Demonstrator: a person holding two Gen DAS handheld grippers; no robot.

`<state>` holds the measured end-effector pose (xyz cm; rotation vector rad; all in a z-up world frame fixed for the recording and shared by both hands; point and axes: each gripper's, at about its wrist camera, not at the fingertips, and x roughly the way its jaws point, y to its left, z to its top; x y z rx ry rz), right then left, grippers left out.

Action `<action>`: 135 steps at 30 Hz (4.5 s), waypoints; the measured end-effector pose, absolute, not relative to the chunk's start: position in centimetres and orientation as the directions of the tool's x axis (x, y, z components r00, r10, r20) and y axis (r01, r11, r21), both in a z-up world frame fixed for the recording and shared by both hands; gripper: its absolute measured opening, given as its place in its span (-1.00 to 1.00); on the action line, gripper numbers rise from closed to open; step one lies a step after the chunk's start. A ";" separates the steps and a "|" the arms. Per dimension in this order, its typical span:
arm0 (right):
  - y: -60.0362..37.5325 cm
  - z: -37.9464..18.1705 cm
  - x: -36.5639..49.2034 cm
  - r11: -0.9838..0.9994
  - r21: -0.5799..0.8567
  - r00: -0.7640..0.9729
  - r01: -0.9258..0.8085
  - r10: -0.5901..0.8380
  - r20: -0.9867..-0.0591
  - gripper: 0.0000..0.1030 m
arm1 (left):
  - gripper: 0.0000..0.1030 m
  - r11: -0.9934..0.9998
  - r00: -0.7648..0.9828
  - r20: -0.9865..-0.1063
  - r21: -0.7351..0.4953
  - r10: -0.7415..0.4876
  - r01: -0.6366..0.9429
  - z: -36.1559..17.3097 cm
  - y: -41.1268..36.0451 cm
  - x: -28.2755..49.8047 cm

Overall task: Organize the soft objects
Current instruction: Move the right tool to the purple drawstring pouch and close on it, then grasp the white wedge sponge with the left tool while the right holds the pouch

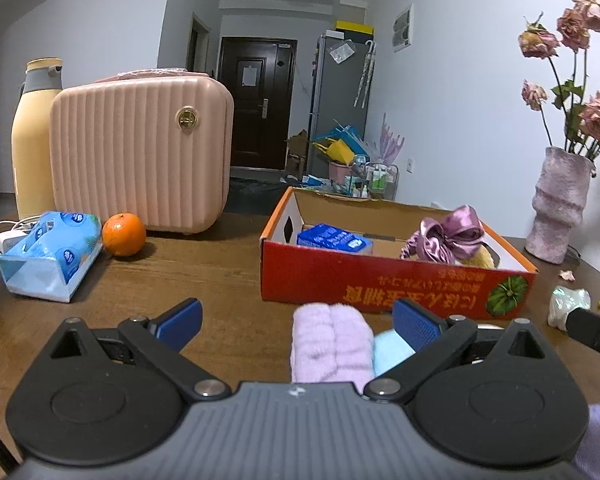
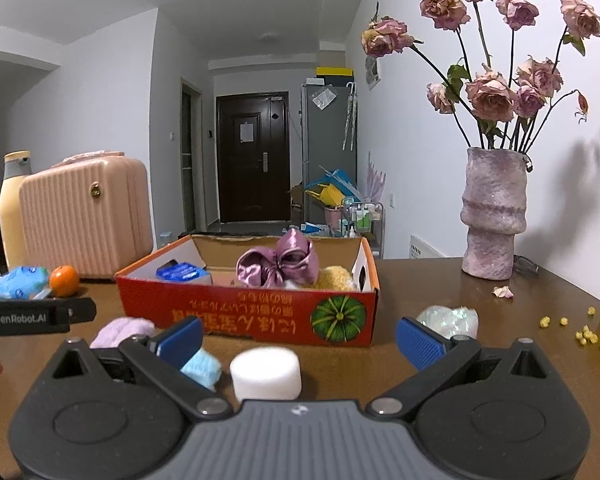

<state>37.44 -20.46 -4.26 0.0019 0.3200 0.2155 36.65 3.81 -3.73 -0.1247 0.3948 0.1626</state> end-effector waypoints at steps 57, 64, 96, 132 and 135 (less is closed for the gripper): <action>-18.7 -10.3 38.7 0.956 0.017 0.718 -0.294 0.232 -0.656 1.00 | 1.00 0.994 0.851 -0.521 -0.034 0.068 -0.100 -5.7 2.3 30.7; -18.9 -10.3 39.0 0.957 0.023 0.718 -0.291 0.234 -0.656 1.00 | 1.00 0.994 0.851 -0.521 -0.034 0.068 -0.100 -5.8 2.3 30.7; -21.7 -5.6 33.7 0.978 0.007 0.952 -0.206 0.203 -0.228 -0.15 | 1.00 0.994 0.869 -0.487 -0.014 0.084 -0.104 -5.3 2.1 30.4; -25.5 -6.5 36.0 0.990 0.021 0.960 -0.143 0.143 -0.239 -0.14 | 0.85 0.985 0.902 -0.429 0.171 0.040 0.038 -6.9 -4.3 38.2; -25.5 -6.5 36.1 0.990 0.023 0.959 -0.140 0.141 -0.245 -0.15 | 0.68 0.985 0.899 -0.438 0.164 0.019 0.059 -7.0 -4.2 38.9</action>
